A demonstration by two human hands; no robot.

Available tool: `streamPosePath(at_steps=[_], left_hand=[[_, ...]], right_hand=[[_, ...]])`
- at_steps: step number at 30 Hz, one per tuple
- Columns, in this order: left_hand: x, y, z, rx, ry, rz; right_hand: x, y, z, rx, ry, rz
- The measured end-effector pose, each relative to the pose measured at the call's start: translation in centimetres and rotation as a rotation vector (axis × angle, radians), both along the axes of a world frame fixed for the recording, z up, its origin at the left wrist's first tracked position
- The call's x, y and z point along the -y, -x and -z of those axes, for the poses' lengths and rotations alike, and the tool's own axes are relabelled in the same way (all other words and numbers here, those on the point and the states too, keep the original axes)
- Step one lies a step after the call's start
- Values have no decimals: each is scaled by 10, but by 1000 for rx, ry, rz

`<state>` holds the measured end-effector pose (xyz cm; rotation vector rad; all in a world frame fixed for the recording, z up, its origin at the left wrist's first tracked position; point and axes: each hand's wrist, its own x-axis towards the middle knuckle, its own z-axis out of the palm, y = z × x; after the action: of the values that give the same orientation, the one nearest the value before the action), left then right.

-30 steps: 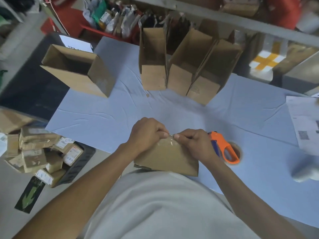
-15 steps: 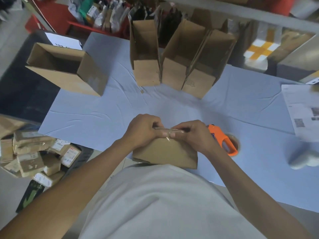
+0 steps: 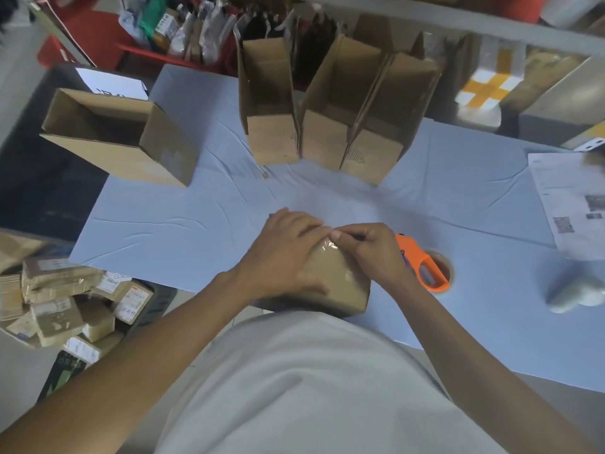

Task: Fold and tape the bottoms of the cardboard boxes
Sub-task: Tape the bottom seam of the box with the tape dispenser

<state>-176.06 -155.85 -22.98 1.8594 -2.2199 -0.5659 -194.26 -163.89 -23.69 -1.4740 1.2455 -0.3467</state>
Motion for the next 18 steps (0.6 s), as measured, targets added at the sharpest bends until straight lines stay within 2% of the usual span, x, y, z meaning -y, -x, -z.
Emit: streamPosePath(at_steps=[2, 4, 6, 9, 13, 18], left_hand=[[-4, 9, 2, 182, -48, 122], [3, 10, 3, 222, -33, 109], [19, 4, -4, 167, -31, 16], [41, -12, -14, 35, -96, -252], [52, -34, -6, -391, -304, -562], [45, -27, 28, -336, -411, -707]], right_hand=[[6, 1, 1, 35, -11, 21], [12, 4, 3, 84, -25, 65], [16, 10, 5, 86, -4, 122], [14, 25, 9, 118, -79, 205], [-2, 34, 21, 74, -199, 180], [-12, 33, 40, 215, -186, 338]])
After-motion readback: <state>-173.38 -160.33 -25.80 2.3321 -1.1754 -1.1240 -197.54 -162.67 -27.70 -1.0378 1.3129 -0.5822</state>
